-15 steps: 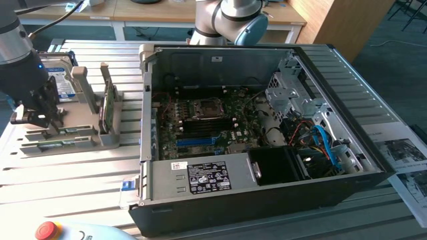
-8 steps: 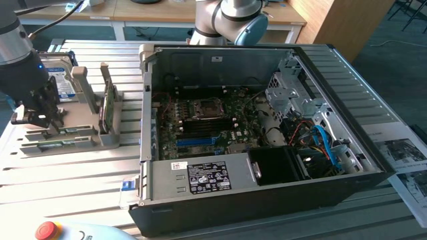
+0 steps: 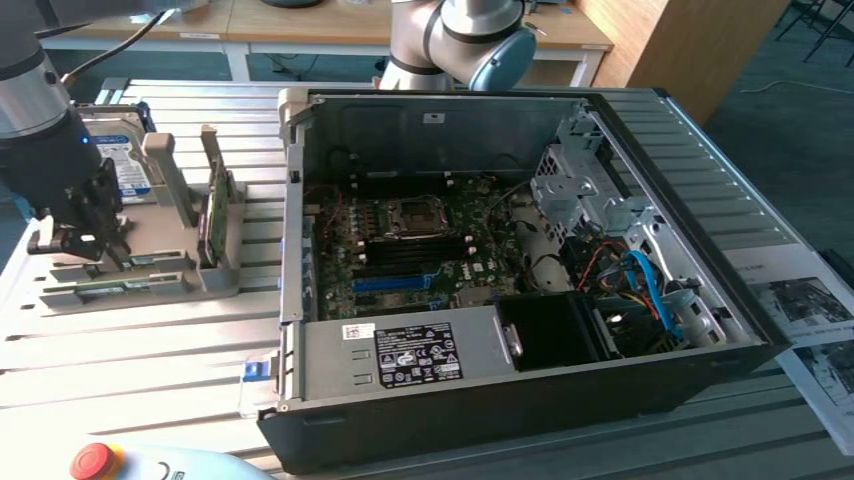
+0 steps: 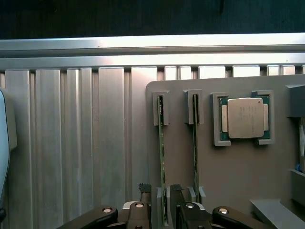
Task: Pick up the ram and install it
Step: 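Pick up the ram and move it above insertion slot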
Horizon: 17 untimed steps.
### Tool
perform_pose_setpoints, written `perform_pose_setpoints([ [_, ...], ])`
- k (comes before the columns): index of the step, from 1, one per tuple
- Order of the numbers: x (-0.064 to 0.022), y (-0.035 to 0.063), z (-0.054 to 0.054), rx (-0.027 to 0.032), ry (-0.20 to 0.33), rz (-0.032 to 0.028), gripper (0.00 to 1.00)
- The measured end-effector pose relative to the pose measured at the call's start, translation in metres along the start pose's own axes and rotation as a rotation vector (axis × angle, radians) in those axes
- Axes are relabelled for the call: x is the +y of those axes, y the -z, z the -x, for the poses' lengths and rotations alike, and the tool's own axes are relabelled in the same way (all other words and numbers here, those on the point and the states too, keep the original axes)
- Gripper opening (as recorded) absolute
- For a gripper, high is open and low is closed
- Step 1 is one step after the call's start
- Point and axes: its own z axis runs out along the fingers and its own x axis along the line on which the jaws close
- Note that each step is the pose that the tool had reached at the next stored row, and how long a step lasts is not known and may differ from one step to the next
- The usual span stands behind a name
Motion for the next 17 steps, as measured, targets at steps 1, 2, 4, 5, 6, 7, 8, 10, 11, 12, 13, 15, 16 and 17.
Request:
perform_pose_setpoints([
  [1,0.0000,-0.0011,0.000,0.0000,0.000,-0.0001,0.30],
  [2,0.0001,-0.0024,0.000,-0.0001,0.000,-0.0002,0.30],
  [4,0.0001,-0.0049,0.000,0.0000,0.000,-0.0003,0.30],
  [5,0.0002,-0.0062,0.000,0.0000,0.000,-0.0003,0.30],
  [6,0.0002,-0.0074,0.000,0.0000,0.000,-0.0003,0.30],
  [7,0.0002,-0.0085,0.000,0.0000,0.000,-0.0003,0.30],
  [8,0.0003,-0.0094,0.001,0.0000,0.000,-0.0003,0.30],
  [10,0.0003,-0.0112,0.001,-0.0001,0.000,-0.0004,0.30],
  [11,0.0003,-0.0121,0.001,-0.0001,0.000,-0.0003,0.30],
  [12,0.0004,-0.0130,0.001,0.0000,0.000,-0.0003,0.30],
  [13,0.0004,-0.0139,0.001,0.0000,0.000,-0.0003,0.30],
  [15,0.0005,-0.0154,0.001,0.0000,0.000,-0.0003,0.30],
  [16,0.0005,-0.0160,0.001,0.0000,0.000,-0.0002,0.30],
  [17,0.0005,-0.0168,0.001,0.0000,0.000,-0.0003,0.30],
])
